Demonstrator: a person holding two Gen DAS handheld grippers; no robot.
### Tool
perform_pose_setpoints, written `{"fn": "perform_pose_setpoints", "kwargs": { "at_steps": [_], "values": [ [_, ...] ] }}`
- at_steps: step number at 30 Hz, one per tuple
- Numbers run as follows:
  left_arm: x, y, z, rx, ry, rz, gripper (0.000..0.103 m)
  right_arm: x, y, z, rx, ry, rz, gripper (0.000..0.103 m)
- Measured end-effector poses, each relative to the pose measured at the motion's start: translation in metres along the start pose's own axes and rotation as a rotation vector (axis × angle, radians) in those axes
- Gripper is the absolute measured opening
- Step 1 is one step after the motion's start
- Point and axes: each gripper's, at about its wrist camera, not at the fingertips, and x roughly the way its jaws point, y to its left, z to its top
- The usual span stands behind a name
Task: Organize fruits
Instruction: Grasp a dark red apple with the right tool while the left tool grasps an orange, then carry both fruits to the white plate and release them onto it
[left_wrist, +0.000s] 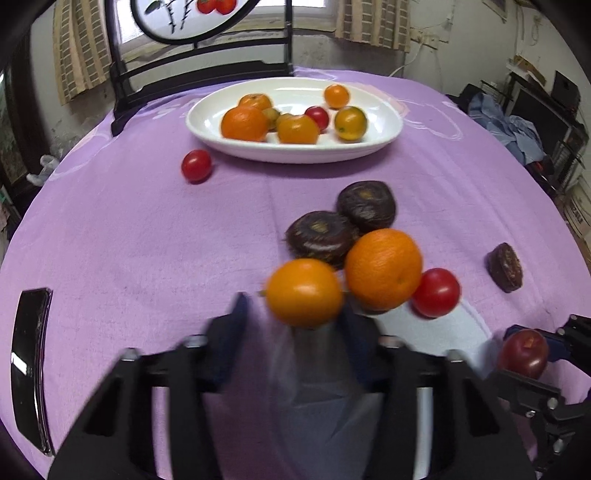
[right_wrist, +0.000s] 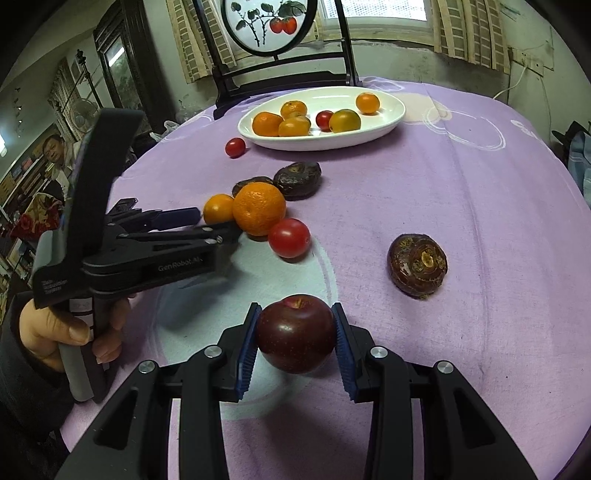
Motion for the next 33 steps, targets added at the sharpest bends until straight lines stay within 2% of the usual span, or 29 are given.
{"fn": "perform_pose_setpoints", "kwargs": {
  "at_steps": [9,14,20,27,33],
  "values": [
    [-0.019,0.011,-0.011,-0.069,0.010,-0.061,0.039,-0.001,-0.002,0.000,0.011,-0.017,0.017,0.039],
    [-0.043,0.020,-0.022,-0.060,-0.009,-0.066,0.040,0.003,-0.002,-0.001,0.012,-0.011,0.006,0.039],
    [-0.069,0.030,-0.023,-0.044,-0.040,-0.085,0.040,-0.011,0.002,0.004,0.021,-0.066,-0.001,0.039],
    [-0.084,0.034,0.012,-0.024,-0.073,-0.117,0.040,-0.035,0.017,0.035,-0.045,-0.117,0.015,0.039],
    [-0.073,0.031,0.069,-0.009,-0.091,-0.122,0.040,-0.049,0.013,0.099,-0.084,-0.177,-0.004,0.039]
  ]
}}
